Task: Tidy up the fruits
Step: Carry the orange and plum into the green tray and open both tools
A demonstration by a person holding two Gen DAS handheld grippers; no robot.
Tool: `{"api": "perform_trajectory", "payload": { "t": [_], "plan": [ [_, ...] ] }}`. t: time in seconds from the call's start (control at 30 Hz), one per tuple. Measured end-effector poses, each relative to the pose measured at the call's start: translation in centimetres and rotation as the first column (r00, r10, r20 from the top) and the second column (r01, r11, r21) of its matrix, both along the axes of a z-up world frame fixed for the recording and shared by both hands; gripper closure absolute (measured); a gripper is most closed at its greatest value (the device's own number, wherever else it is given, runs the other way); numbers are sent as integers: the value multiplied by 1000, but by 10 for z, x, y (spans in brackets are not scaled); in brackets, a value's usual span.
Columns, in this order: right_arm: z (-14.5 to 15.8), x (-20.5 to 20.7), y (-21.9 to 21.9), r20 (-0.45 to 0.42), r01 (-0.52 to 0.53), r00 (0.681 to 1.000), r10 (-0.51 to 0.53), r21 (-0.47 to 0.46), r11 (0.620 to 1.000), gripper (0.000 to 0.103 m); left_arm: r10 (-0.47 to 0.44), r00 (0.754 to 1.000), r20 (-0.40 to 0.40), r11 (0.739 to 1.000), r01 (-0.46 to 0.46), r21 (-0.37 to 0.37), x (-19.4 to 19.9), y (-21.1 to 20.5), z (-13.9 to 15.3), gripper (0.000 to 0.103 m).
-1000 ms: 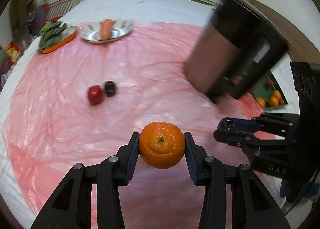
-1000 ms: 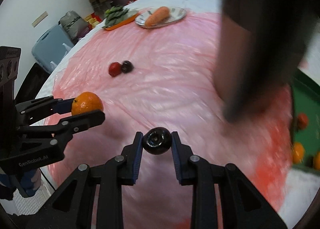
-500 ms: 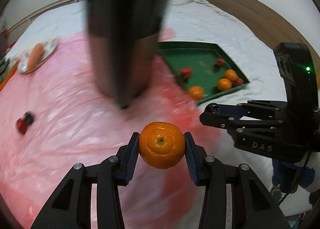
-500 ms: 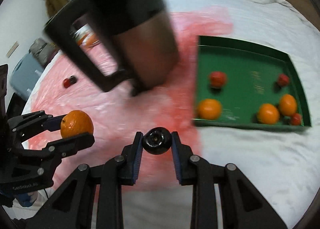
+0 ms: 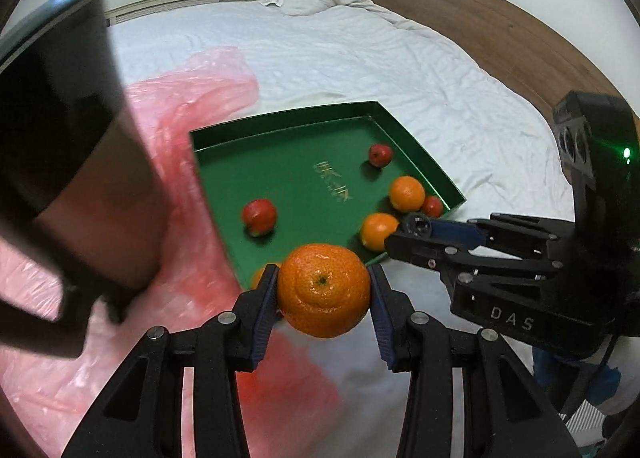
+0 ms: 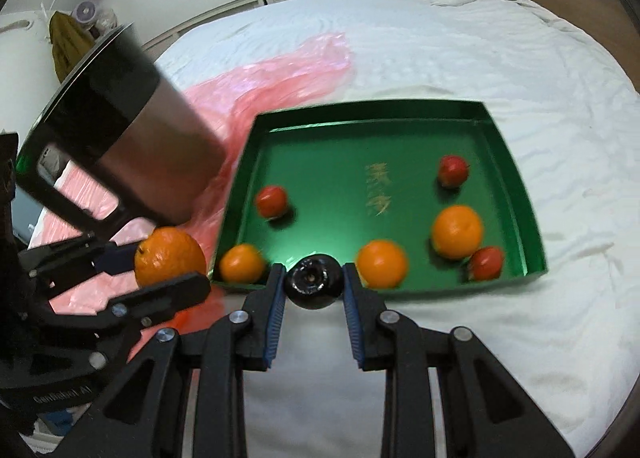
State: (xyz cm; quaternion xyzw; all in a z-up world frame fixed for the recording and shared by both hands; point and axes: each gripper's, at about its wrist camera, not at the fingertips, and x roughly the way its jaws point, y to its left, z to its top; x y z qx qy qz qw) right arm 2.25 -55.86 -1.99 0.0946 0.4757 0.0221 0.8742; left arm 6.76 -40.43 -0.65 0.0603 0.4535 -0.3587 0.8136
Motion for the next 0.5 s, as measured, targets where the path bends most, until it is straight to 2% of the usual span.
{"api": "perform_trajectory", "payload": {
  "t": [0.33, 0.5],
  "plan": [
    [-9, 33, -38, 21, 11, 1000, -11, -5, 1000, 58, 22, 1000, -5, 999, -21, 37, 23, -43, -15, 65],
    [-16, 50, -47, 27, 7, 1000, -7, 4, 1000, 58, 28, 1000, -8, 999, -27, 44, 30, -51, -21, 65]
  ]
}}
